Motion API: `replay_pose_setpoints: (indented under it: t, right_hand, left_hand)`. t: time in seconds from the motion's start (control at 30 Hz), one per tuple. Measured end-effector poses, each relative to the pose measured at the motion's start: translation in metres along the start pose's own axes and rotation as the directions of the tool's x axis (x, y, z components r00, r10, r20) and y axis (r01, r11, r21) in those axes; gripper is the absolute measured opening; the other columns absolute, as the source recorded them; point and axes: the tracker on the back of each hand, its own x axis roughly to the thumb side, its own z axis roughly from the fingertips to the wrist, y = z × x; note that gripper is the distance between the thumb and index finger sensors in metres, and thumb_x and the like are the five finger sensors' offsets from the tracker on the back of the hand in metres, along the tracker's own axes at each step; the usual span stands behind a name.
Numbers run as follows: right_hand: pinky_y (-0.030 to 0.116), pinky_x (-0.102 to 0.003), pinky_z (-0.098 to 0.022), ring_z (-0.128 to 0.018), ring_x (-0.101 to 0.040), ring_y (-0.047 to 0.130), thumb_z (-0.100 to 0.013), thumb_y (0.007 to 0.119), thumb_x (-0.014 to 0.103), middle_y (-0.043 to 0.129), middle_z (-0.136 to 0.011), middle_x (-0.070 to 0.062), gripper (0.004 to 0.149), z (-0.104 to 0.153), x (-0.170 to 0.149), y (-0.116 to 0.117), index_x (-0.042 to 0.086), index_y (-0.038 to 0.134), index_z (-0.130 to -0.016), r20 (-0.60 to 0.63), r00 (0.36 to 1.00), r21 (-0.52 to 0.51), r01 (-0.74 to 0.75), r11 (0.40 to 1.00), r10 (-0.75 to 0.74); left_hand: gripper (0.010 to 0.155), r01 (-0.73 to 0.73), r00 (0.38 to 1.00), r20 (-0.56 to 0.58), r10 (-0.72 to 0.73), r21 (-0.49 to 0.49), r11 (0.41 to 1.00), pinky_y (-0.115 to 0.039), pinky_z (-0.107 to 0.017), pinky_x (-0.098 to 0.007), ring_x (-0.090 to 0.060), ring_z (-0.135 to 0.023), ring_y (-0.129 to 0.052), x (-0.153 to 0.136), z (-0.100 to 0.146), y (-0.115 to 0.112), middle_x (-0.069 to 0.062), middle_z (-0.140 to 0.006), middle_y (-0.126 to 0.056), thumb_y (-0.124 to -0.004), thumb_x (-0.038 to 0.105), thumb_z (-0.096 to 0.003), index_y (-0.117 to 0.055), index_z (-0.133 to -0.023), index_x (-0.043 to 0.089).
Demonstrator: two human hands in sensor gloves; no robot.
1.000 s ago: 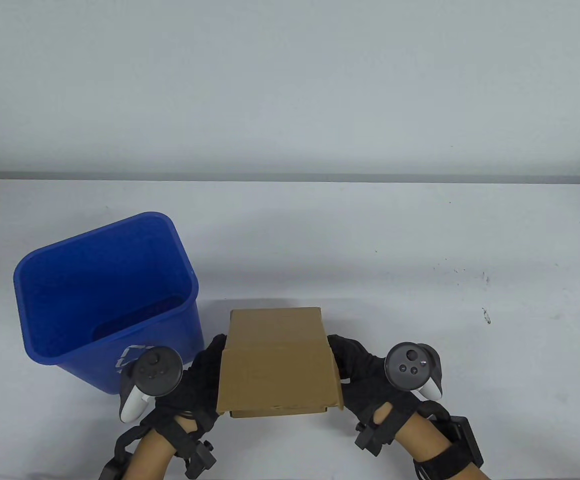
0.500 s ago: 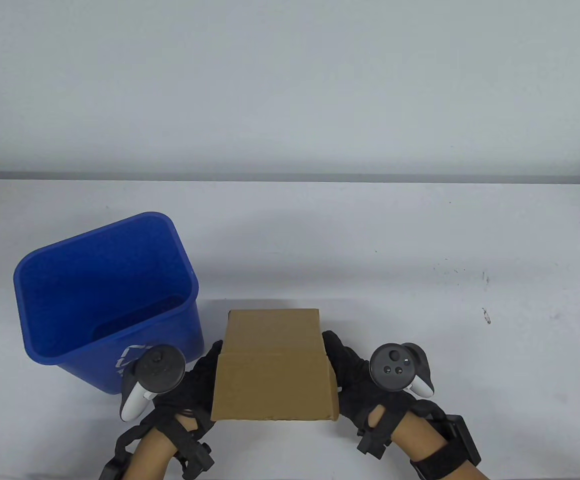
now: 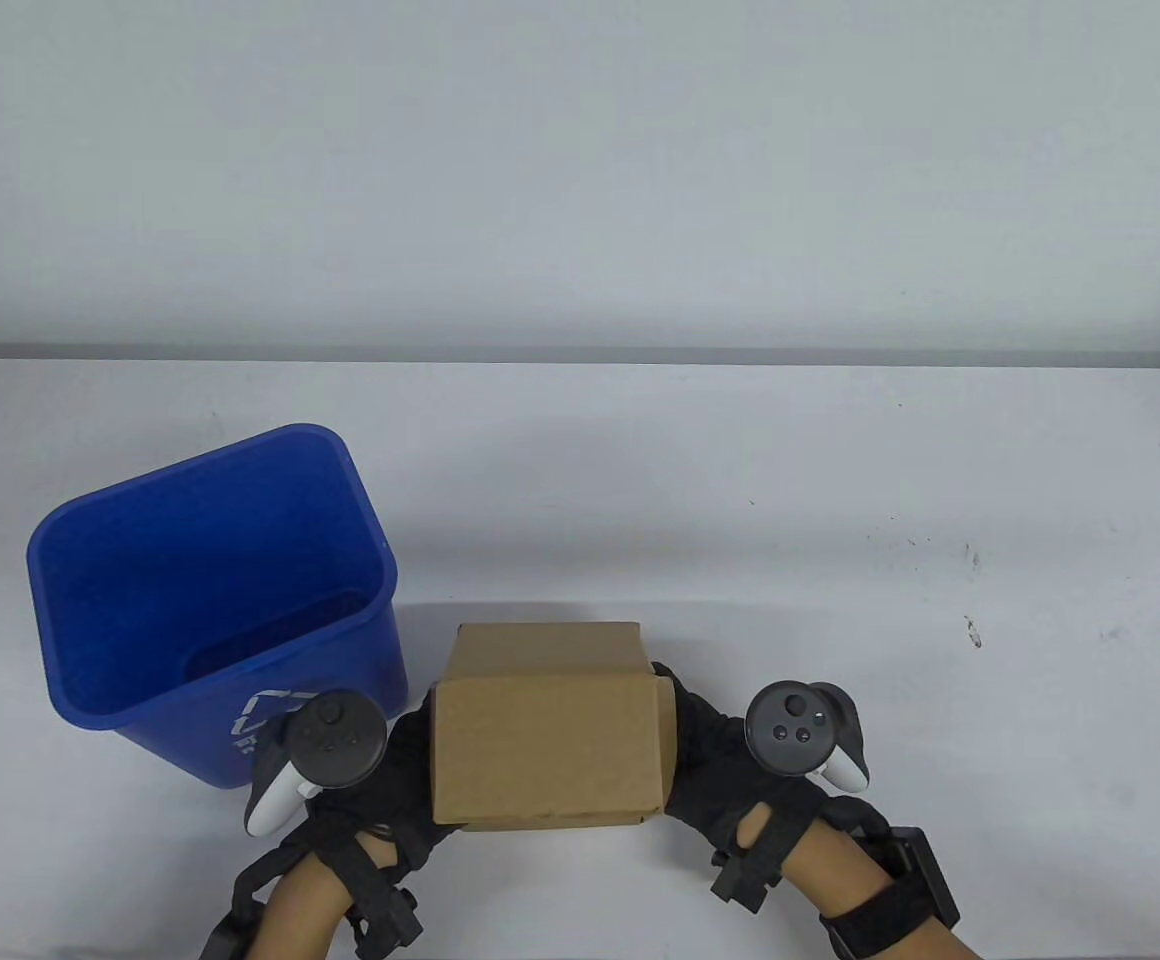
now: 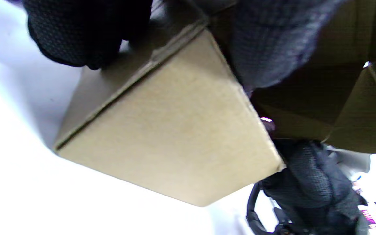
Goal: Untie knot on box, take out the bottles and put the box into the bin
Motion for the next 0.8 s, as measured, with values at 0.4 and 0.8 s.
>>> replay_pose_setpoints:
  t: [0.4,0.8]
  right_hand:
    - [0.085,-0.044,-0.038,-0.051,-0.03,0.099,-0.044,0.078,0.057,0.075,-0.08,-0.018,0.091,0.003,0.013,-0.012,-0.002,0.039,-0.102,0.046,0.999,-0.153,-0.009,0.988,0.016]
    - [0.087,-0.044,-0.035,-0.048,-0.031,0.101,-0.046,0.073,0.058,0.079,-0.08,-0.019,0.088,0.0,0.001,-0.018,-0.003,0.043,-0.101,-0.043,0.994,-0.197,0.095,0.976,-0.105]
  left_hand:
    - [0.104,-0.017,1.0,-0.025,0.016,-0.045,0.999,-0.069,-0.064,-0.063,-0.059,-0.088,-0.071,0.0,0.0,-0.001,-0.031,-0.101,-0.04,-0.084,0.045,-0.0466,-0.01,-0.107,0.002]
    - [0.104,-0.021,0.999,-0.041,0.018,-0.065,0.998,-0.07,-0.063,-0.062,-0.059,-0.086,-0.074,0.0,0.0,-0.001,-0.03,-0.1,-0.043,-0.083,0.047,-0.0472,-0.01,-0.107,0.004]
